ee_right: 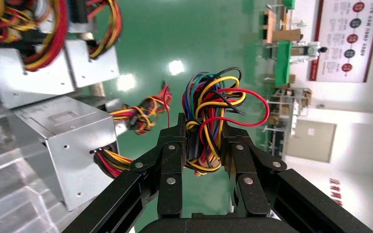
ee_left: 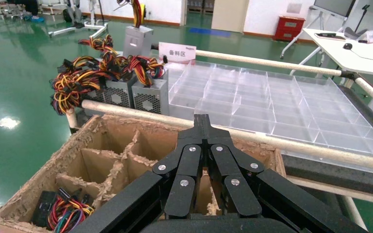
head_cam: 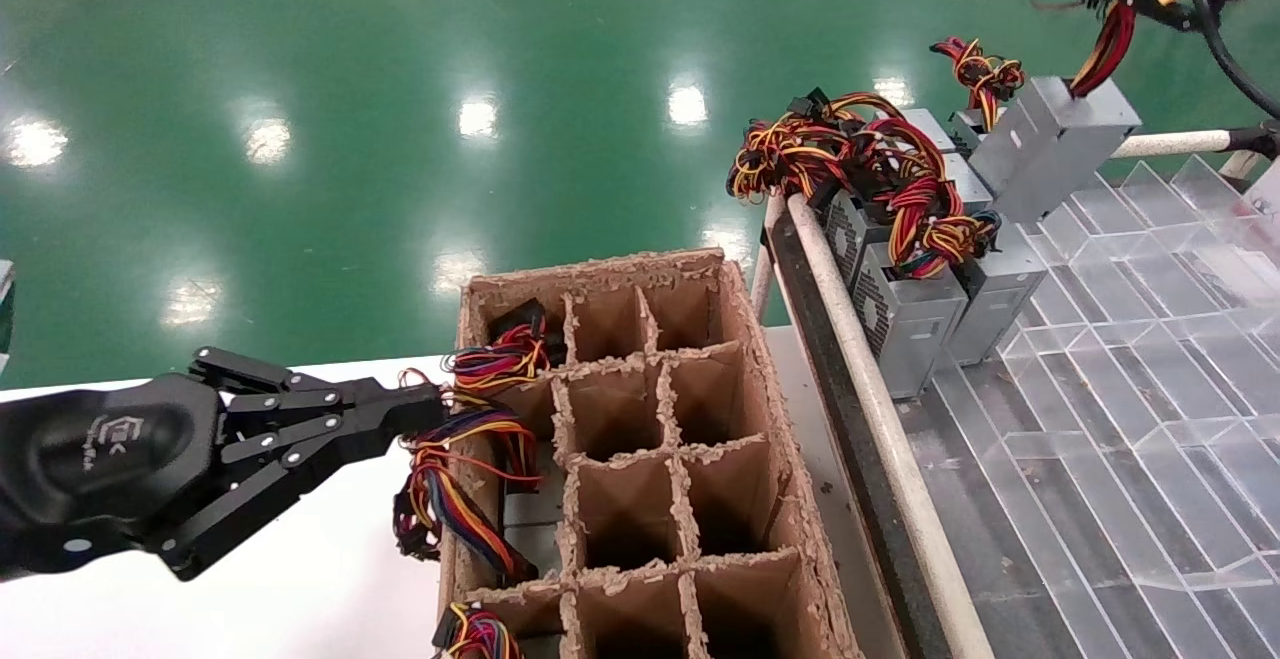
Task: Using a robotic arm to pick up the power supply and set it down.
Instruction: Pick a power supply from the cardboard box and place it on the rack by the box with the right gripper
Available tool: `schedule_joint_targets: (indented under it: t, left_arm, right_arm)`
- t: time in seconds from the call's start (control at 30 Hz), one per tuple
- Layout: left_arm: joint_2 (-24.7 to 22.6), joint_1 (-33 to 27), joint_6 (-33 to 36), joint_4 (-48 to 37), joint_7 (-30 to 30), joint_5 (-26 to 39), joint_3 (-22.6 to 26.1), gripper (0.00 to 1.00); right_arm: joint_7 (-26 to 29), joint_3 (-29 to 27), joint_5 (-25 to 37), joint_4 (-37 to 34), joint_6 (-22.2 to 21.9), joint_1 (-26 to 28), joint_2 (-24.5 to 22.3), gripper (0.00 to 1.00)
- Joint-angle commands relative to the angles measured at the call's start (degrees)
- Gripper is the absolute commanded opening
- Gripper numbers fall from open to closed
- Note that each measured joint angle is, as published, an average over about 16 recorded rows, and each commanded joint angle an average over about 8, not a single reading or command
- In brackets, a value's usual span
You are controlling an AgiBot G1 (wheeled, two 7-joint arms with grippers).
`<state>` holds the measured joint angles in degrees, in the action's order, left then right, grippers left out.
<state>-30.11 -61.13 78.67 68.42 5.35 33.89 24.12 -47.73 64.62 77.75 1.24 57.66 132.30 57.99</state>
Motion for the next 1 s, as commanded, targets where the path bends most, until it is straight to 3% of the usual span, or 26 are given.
schedule_joint_targets:
  t: [0.03,0.47,1.0]
  left_arm:
    - [0.0,0.0,0.0,0.0,0.0,0.0,0.0,0.0]
    - [0.01,0.02,-0.02,-0.01,0.0,0.0,0.0,0.0]
    - [0.01,0.01,-0.01,-0.01,0.0,0.0,0.0,0.0]
  right_arm:
    - [0.21,-0.27,-0.39,-0.38,0.8,0.12,-0.48,0.0]
    - [-4.53,1.59,2.23,1.55,5.25,1.92,-0.84,0.0]
    - [-4.12,1.48,2.14,1.46,4.83,1.75,-0.85,0.0]
